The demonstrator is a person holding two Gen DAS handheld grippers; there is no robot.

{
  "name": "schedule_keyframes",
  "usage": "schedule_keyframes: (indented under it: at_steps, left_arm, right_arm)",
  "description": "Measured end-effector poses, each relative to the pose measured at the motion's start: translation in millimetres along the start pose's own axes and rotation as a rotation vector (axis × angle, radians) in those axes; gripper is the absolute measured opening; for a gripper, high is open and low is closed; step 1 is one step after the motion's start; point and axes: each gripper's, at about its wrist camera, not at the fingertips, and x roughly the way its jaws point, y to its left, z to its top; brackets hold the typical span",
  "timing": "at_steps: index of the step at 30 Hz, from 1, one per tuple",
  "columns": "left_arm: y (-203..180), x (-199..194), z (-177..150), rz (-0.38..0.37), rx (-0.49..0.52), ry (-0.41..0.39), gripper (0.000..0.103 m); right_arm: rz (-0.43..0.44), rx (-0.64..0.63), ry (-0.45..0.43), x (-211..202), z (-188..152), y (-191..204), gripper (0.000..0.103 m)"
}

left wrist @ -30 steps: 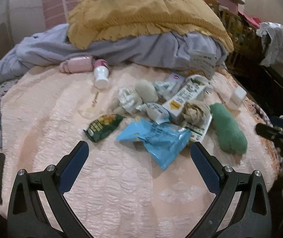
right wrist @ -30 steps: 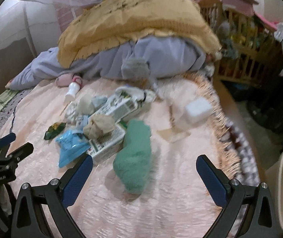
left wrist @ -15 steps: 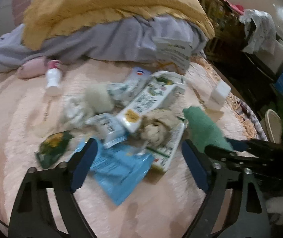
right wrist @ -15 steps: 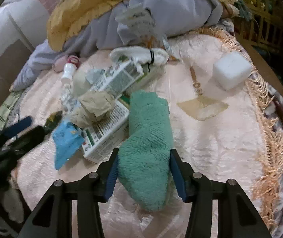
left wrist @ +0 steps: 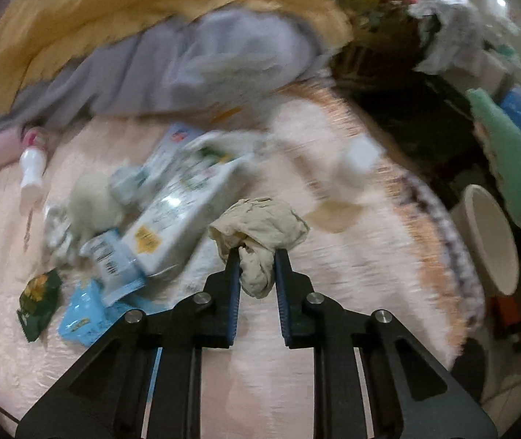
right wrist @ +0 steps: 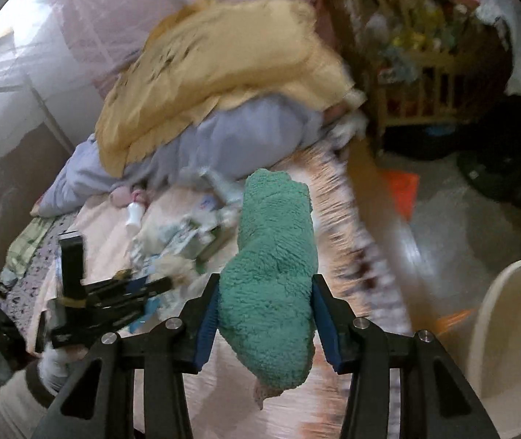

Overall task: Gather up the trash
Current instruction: 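Carry both items to the white bucket and open both tools to drop them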

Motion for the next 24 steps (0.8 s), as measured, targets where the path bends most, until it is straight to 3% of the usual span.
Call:
schedule_keyframes:
  at_steps: [9, 16, 24]
  left_arm:
    - [-130, -2, 21, -0.179, 0.157, -0.007, 0.015]
    - [-230, 23, 29, -0.303, 0.245, 0.044, 0.015]
    - [-309, 59, 32, -0.413, 0.260, 0.108, 0.016]
  right_arm:
    - [-0.244, 0.161, -0.009, -50, -50, -124, 0.046]
    - [-0.312, 0.321, 0.027, -62, -98, -210, 0.046]
    - [-0.305, 0.472, 0.020, -52, -127, -266, 0.046]
